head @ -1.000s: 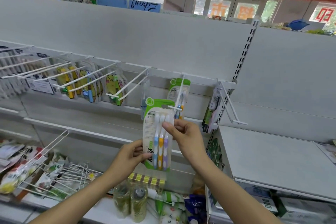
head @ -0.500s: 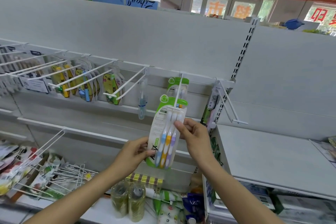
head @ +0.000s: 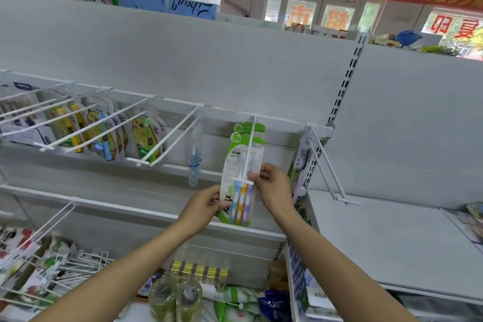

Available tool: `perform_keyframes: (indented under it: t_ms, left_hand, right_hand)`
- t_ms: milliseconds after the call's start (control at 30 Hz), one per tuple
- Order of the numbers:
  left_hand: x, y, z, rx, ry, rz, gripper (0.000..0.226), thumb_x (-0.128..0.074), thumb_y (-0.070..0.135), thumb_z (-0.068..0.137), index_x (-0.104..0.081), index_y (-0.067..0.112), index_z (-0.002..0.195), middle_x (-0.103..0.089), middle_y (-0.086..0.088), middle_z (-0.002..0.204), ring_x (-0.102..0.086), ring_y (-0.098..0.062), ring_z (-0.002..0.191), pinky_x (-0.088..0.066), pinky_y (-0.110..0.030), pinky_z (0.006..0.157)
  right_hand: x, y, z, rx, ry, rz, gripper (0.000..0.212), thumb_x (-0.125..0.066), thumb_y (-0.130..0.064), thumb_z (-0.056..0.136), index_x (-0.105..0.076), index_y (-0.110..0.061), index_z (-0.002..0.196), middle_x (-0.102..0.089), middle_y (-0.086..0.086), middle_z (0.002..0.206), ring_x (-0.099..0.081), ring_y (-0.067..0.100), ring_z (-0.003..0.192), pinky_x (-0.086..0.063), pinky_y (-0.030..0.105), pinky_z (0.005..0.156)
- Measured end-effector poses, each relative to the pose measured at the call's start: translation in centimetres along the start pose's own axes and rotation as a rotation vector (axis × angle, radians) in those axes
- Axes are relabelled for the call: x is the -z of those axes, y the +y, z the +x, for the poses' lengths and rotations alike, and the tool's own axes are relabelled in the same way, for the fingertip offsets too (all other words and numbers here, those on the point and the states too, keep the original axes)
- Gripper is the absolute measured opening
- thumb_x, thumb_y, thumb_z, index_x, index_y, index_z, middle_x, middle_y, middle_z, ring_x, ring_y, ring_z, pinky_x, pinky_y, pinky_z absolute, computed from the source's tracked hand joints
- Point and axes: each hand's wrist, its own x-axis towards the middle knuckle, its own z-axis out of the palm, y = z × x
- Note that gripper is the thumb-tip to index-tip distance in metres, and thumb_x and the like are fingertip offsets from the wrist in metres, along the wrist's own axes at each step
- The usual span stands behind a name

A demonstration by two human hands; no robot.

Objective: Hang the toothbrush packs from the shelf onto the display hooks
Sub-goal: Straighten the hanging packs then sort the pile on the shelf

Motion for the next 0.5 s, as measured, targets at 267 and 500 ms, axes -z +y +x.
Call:
perform_keyframes:
  t_ms: [267, 500]
  left_hand:
    - [-0.2, -1.1, 4.2, 0.025, 0.031, 0.021, 0.016, -0.063, 0.008, 0.093, -0.073, 0.021, 0.096, -0.075, 0.01, 0.081, -0.069, -0.004, 0.077, -0.055, -0.032, 0.073]
    - [-0.8, -1.6, 5.6, 0.028, 0.047, 0.116, 0.021, -0.06, 0.007, 0.096, -0.072, 0.025, 0.096, -0.074, 0.018, 0.081, -0.066, 0.0, 0.075, -0.053, -0.022, 0.072]
  right_hand:
    - [-0.5, 0.8, 3.7, -0.019, 0.062, -0.151, 0.015, -0.061, -0.01, 0.094, -0.065, -0.02, 0.084, -0.069, -0.005, 0.079, -0.065, 0.003, 0.072, -0.042, 0.012, 0.058]
    - [-0.5, 1.1, 4.8, -0.014, 0.101, -0.19, 0.03, -0.062, -0.012, 0.092, -0.056, -0.024, 0.065, -0.062, -0.004, 0.064, -0.058, 0.008, 0.06, -0.04, 0.02, 0.056]
